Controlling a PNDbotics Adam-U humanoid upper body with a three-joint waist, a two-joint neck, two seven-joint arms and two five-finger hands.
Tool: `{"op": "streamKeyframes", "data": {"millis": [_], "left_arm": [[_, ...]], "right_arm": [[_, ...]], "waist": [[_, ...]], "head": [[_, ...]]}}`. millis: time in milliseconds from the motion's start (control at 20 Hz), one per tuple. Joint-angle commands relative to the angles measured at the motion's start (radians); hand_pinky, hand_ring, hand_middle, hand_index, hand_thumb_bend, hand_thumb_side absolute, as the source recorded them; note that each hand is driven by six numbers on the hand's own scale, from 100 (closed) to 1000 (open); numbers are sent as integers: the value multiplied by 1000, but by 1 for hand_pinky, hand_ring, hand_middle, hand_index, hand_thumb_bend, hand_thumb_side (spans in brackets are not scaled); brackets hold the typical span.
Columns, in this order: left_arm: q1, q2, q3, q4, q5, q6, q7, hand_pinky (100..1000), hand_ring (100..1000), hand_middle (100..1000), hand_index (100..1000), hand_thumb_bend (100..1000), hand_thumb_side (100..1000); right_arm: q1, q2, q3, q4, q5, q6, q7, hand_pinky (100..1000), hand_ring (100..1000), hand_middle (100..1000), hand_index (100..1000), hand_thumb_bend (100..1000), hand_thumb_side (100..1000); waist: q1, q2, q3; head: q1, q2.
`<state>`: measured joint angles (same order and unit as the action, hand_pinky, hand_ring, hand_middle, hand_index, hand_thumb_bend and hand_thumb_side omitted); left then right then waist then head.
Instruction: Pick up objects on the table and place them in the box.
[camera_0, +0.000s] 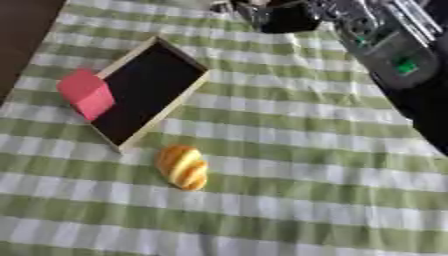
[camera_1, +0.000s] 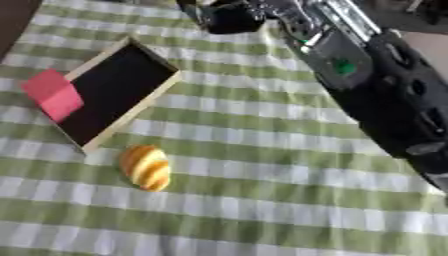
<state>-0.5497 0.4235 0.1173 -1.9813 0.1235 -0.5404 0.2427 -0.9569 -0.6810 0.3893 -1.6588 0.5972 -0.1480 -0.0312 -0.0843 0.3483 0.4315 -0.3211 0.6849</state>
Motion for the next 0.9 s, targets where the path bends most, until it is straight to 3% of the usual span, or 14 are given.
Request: {"op": "streamKeyframes", "data": {"millis": [50, 200, 350, 400, 900], "left_arm": [[-40, 13, -23, -19, 28, -13, -29, 716, 782, 718, 838, 137, 345], [-64, 3, -41, -19, 51, -15, -56, 715, 781, 718, 838, 123, 346], [-69, -4, -45, -19, 69, -13, -76, 712, 779, 717, 836, 101, 364], [-68, -5, -45, -19, 73, -12, -82, 711, 778, 717, 836, 100, 370], [-65, -8, -41, -19, 87, -4, -100, 708, 777, 716, 835, 100, 389]], "right_arm": [[-39, 34, 10, 65, 56, -22, -3, 714, 613, 434, 431, 121, 100], [-58, 69, 26, 135, 127, -48, -19, 714, 610, 439, 439, 150, 108], [-61, 98, 40, 203, 210, -71, -39, 718, 611, 450, 452, 113, 149], [-58, 106, 44, 225, 236, -77, -45, 720, 612, 461, 466, 103, 199], [-13, 160, 65, 368, 426, -95, -50, 755, 646, 508, 523, 100, 294]], "waist": [[3, -9, 25], [-6, 3, 66], [-12, 16, 88], [-14, 18, 90], [-17, 32, 82]], "head": [[-34, -5], [-60, -17], [-68, -27], [-70, -29], [-57, -44]]}}
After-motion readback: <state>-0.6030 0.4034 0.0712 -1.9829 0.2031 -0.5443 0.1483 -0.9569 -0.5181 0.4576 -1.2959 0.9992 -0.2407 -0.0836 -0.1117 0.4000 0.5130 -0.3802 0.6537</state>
